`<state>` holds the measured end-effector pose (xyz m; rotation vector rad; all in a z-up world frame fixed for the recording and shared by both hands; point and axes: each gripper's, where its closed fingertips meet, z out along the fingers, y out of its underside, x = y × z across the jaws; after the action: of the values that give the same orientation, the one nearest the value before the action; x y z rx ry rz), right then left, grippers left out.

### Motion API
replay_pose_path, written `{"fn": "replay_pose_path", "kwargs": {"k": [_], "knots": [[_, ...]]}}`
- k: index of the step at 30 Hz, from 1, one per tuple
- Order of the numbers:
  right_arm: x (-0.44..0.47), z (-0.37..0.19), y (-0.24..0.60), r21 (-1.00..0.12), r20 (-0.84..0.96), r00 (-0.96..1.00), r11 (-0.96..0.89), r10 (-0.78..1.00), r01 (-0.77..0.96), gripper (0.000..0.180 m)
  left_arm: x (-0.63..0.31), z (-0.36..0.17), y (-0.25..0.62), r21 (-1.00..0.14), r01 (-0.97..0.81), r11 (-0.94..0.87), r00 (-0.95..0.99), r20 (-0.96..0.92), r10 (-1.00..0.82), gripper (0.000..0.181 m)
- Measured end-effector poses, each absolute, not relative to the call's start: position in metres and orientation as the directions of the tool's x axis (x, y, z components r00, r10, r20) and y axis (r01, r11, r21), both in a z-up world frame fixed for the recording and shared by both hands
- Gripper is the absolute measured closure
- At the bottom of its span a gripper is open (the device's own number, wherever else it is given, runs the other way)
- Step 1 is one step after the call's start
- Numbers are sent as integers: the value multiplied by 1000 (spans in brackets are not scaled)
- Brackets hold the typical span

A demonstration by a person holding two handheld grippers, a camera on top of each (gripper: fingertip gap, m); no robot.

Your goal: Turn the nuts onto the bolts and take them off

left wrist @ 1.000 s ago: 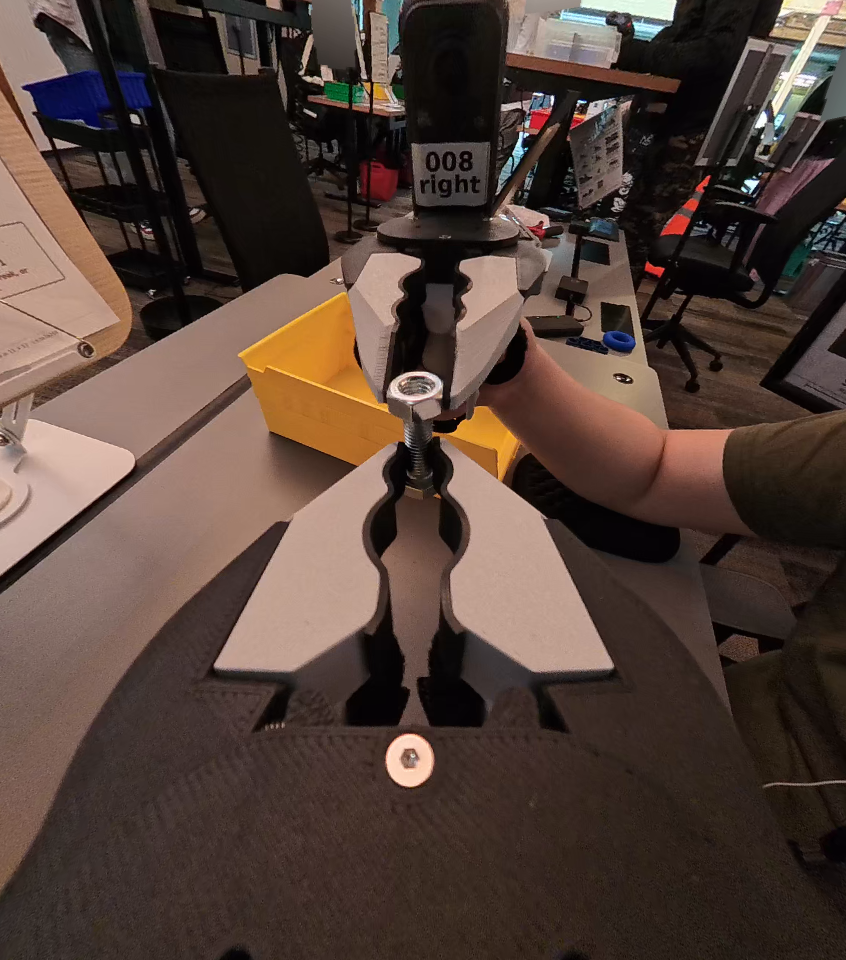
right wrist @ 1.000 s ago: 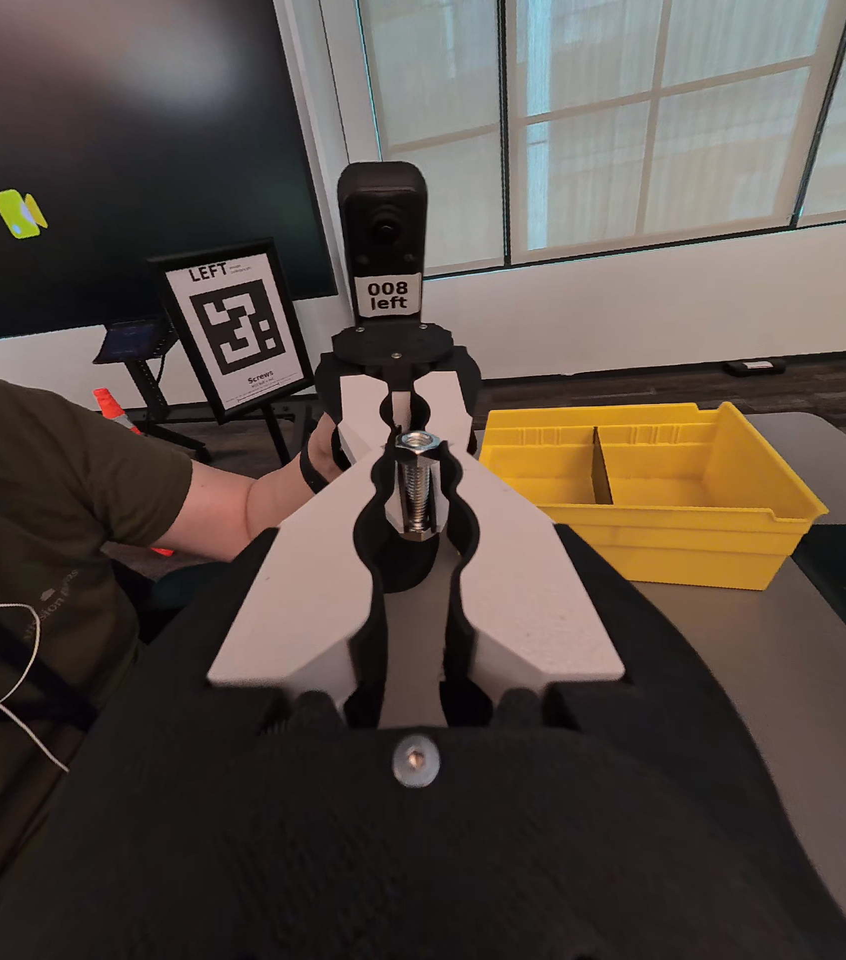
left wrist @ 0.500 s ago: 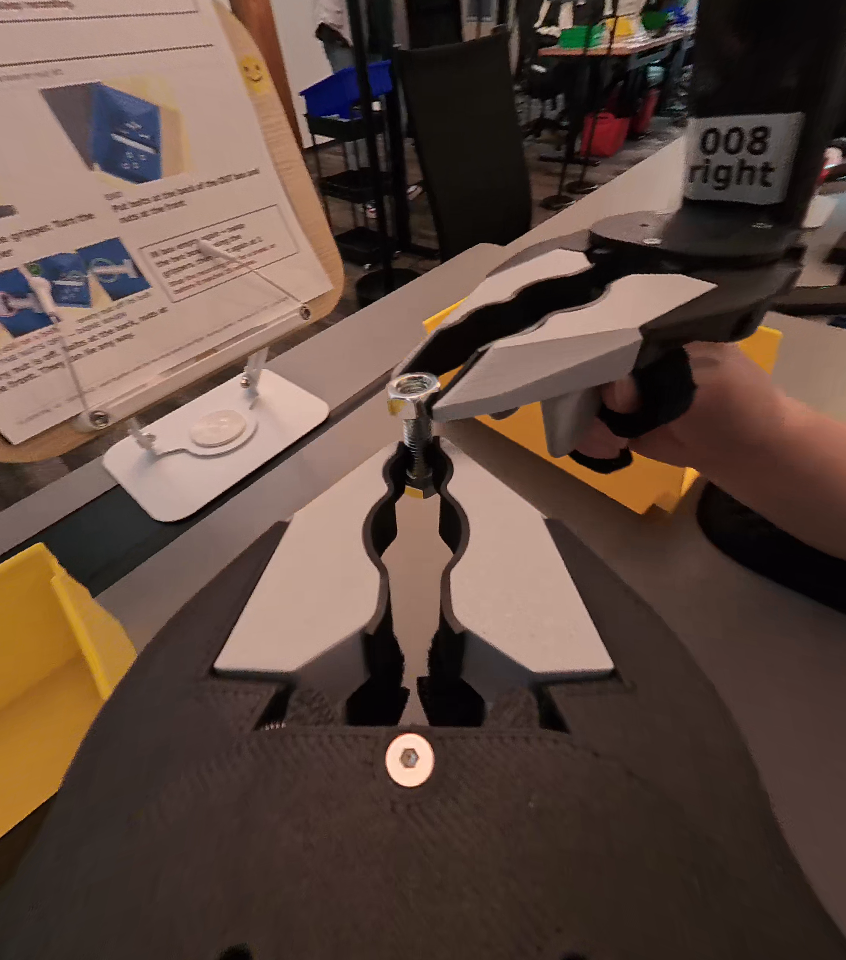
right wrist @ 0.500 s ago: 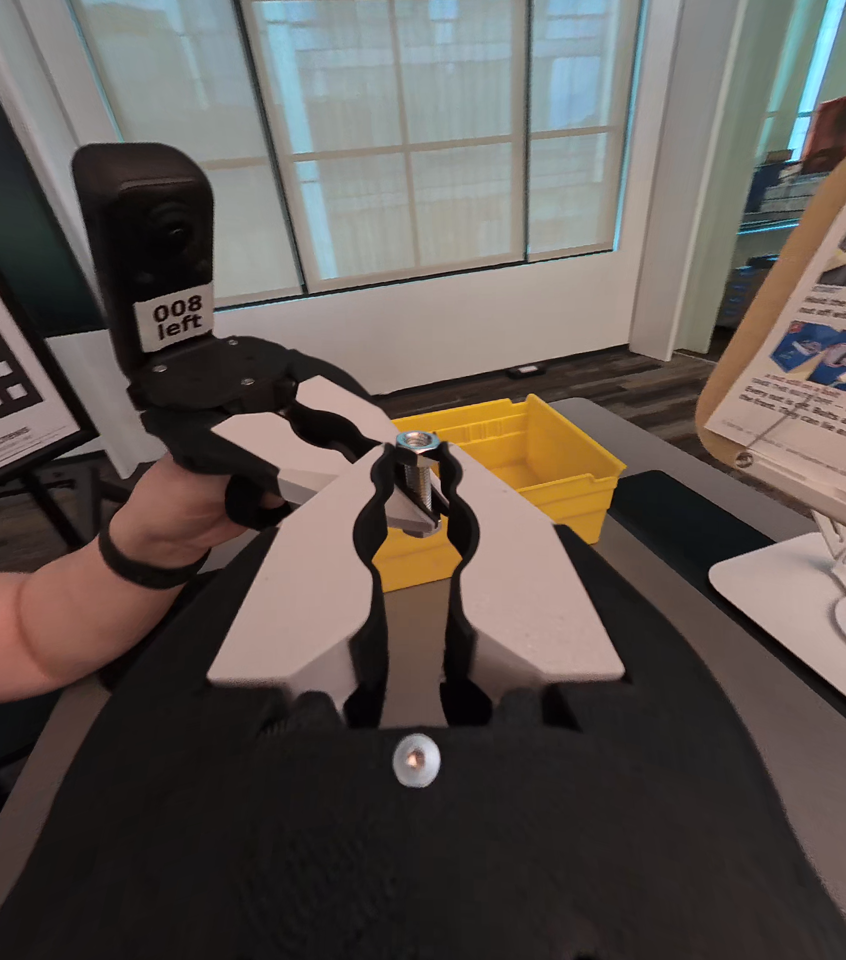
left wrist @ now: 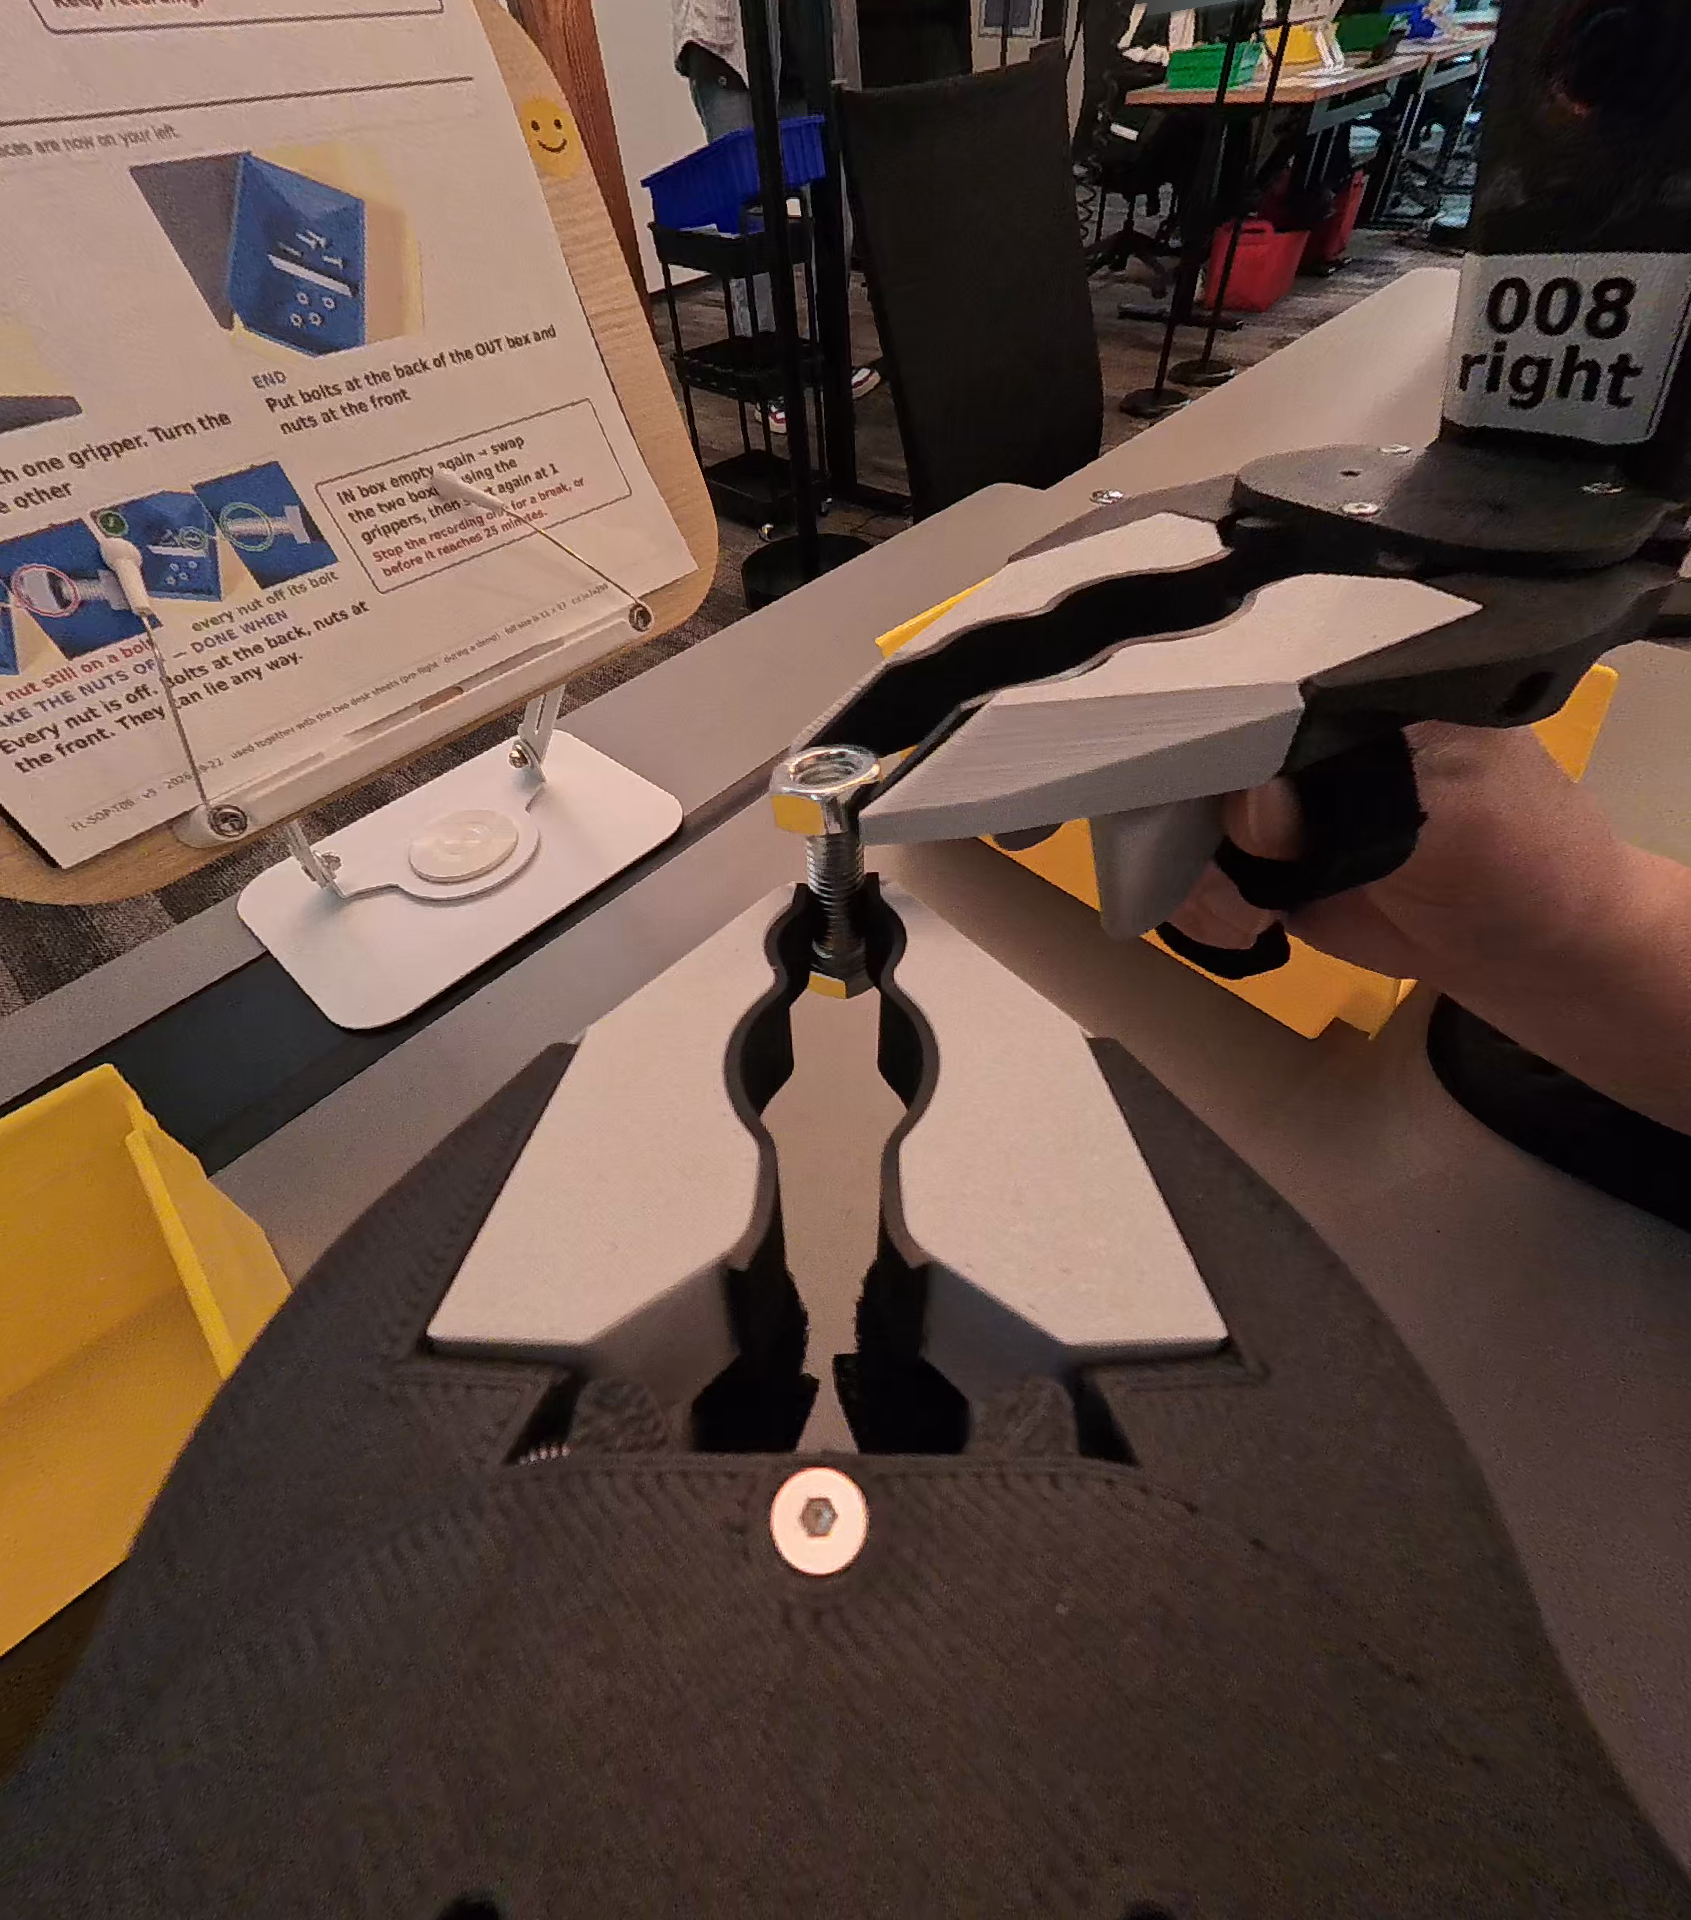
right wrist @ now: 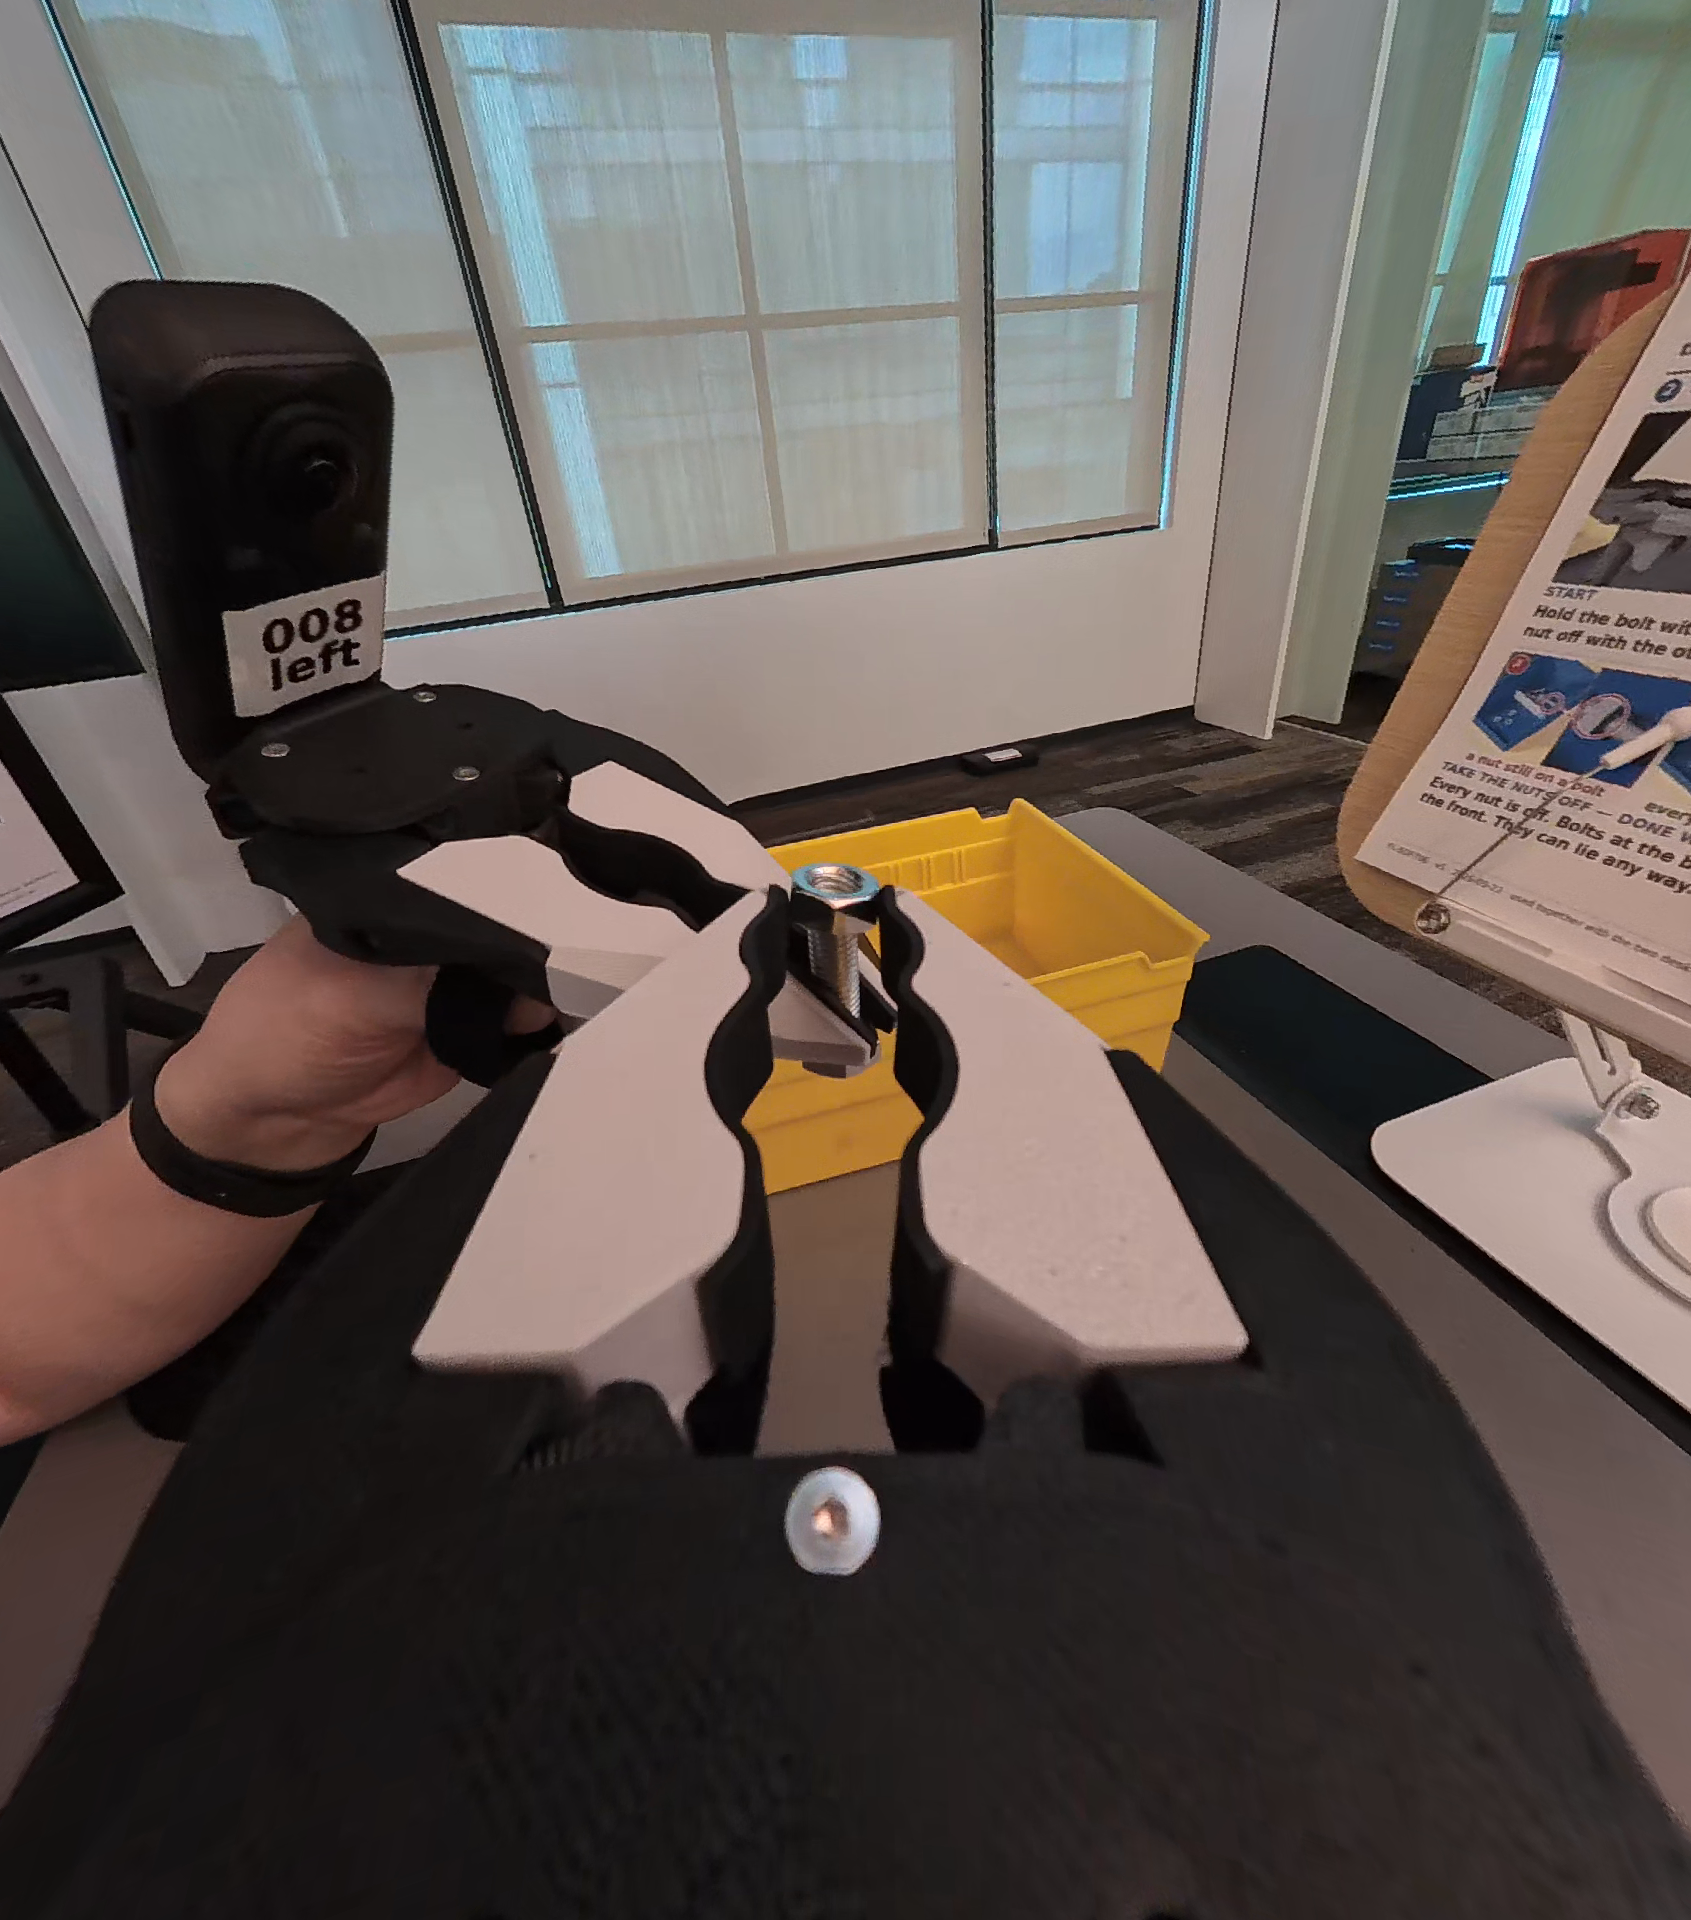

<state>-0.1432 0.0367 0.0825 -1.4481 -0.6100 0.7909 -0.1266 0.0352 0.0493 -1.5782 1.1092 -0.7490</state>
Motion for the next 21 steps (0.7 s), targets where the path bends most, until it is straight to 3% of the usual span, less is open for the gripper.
{"fn": "replay_pose_path", "kwargs": {"k": [8, 13, 21], "knots": [[-143, 84, 35, -997, -60, 615, -16, 786, -75, 163, -126, 50, 34, -957, -285, -52, 373, -61, -926, 173], [-137, 94, 31, -999, 11, 598, 39, 802, -33, 149, -123, 49, 30, -955, -295, -41, 349, -68, -935, 173], [-124, 102, -14, -999, 21, 223, 26, 975, -22, 140, -111, 59, -12, -968, -251, -32, 104, 6, -995, 173]]}}
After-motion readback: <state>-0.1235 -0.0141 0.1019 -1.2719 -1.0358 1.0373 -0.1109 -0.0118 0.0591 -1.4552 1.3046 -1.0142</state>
